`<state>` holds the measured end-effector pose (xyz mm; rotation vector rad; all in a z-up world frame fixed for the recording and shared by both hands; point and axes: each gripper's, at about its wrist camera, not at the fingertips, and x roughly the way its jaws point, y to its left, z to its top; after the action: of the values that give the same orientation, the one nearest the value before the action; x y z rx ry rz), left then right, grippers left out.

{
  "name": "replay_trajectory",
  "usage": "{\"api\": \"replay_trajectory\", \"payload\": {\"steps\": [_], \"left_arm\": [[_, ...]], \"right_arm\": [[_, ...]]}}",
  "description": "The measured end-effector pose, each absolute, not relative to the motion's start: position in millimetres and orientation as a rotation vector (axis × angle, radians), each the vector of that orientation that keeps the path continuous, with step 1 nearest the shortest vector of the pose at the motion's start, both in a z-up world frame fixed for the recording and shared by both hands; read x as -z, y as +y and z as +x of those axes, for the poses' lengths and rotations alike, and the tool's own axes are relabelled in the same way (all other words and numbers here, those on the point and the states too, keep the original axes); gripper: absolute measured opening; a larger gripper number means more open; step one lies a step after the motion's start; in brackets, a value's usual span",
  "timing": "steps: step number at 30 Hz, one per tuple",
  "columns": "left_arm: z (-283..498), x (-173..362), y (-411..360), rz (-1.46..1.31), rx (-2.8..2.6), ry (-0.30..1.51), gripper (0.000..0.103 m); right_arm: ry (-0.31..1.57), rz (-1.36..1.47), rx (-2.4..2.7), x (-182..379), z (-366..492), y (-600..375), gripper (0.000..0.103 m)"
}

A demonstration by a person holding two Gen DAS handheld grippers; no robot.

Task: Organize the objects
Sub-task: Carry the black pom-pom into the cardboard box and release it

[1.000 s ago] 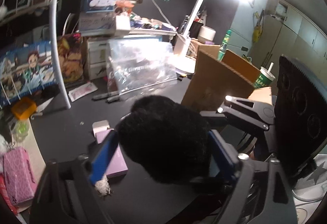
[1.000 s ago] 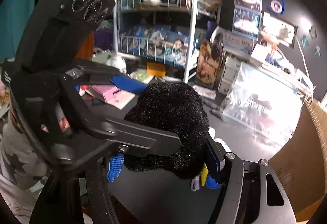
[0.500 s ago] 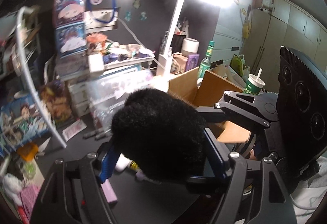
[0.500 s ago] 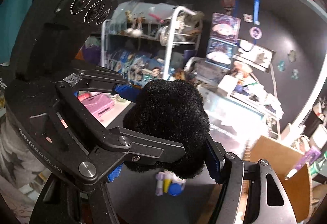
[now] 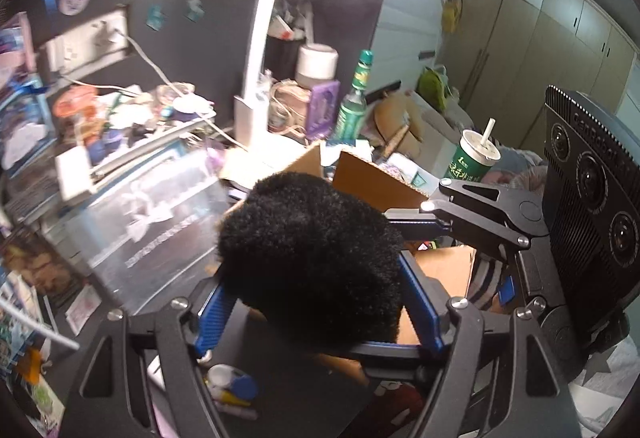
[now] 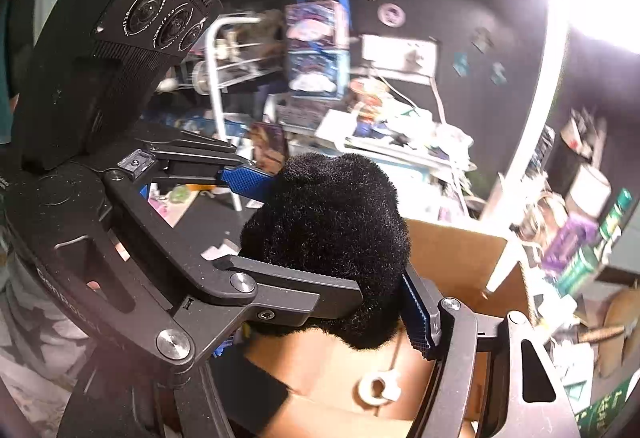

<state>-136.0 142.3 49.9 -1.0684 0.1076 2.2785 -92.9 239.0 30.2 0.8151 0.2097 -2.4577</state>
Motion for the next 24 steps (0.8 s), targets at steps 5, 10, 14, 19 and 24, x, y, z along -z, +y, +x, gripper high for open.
{"api": "replay_trajectory", "payload": {"steps": [5, 10, 14, 19, 24], "left_arm": [[-160.9, -33.7, 164.0, -1.175, -2.201, 0.087, 0.074], [-173.9, -22.0, 174.7, -1.241, -2.159, 0.07, 0.074], [-173.9, -21.7, 177.7, -1.25, -2.176, 0.104, 0.082], [-164.5, -30.9, 173.3, -1.197, -2.23, 0.167, 0.087], [-150.2, -49.8, 148.5, -1.113, -2.262, 0.123, 0.087]], "right_arm": [[0.213, 0.932, 2.438, -19.4, -108.9, 260.5, 0.065], [0.259, 1.042, 2.402, -9.6, -120.1, 267.7, 0.067], [0.32, 1.089, 2.397, -6.2, -124.7, 264.9, 0.079], [0.325, 1.079, 2.422, -7.8, -128.1, 269.1, 0.083], [0.289, 1.007, 2.437, -19.1, -117.7, 265.1, 0.083]]}}
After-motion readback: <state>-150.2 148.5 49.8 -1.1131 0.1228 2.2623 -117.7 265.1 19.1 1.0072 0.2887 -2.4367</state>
